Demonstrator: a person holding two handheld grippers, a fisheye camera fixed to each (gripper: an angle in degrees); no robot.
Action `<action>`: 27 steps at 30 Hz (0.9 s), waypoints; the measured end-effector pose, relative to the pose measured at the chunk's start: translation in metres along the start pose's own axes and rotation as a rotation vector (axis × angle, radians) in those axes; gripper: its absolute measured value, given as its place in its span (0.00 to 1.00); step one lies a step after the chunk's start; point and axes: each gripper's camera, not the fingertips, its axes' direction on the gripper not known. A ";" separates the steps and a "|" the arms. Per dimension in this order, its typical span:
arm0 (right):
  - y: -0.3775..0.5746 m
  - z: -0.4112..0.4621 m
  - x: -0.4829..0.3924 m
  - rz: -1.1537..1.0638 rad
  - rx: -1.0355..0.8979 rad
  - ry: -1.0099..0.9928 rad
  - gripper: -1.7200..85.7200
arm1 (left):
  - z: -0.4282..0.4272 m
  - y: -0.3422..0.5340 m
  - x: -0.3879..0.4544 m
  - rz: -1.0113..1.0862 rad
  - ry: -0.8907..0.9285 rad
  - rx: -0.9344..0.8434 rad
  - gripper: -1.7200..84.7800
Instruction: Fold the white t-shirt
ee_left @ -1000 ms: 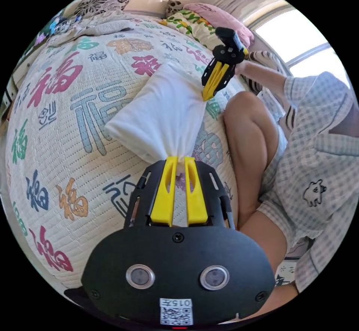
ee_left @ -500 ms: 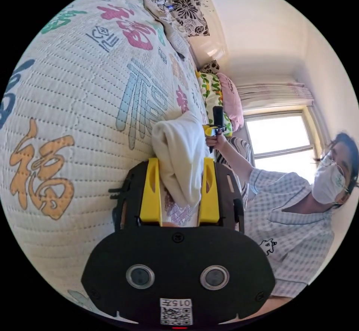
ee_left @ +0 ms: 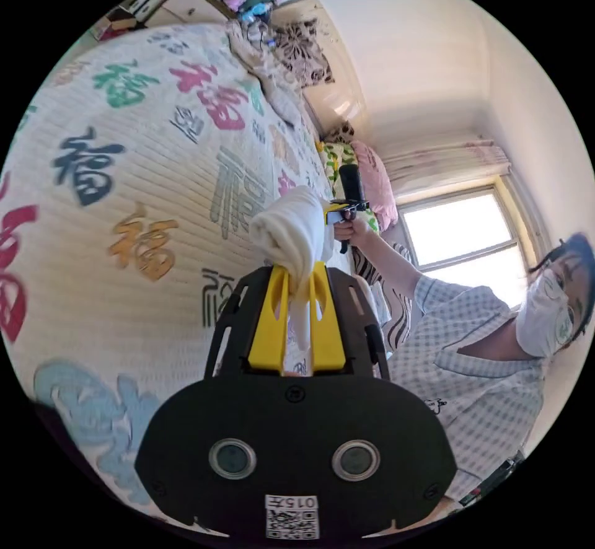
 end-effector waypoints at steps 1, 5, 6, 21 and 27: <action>-0.033 0.021 -0.027 -0.057 -0.040 -0.007 0.07 | -0.042 0.021 0.007 -0.017 -0.007 0.065 0.08; -0.154 0.143 -0.125 -0.246 -0.211 -0.086 0.07 | -0.200 0.125 0.030 -0.134 -0.120 0.334 0.08; -0.169 0.164 -0.137 -0.263 -0.237 -0.101 0.07 | -0.220 0.142 0.034 -0.154 -0.149 0.371 0.08; -0.331 0.403 -0.204 -0.176 -0.463 -0.034 0.04 | -0.339 0.364 -0.012 -0.438 -0.132 0.777 0.08; -0.278 0.272 -0.237 -0.281 -0.275 -0.073 0.03 | -0.323 0.411 0.101 -0.356 -0.494 0.880 0.05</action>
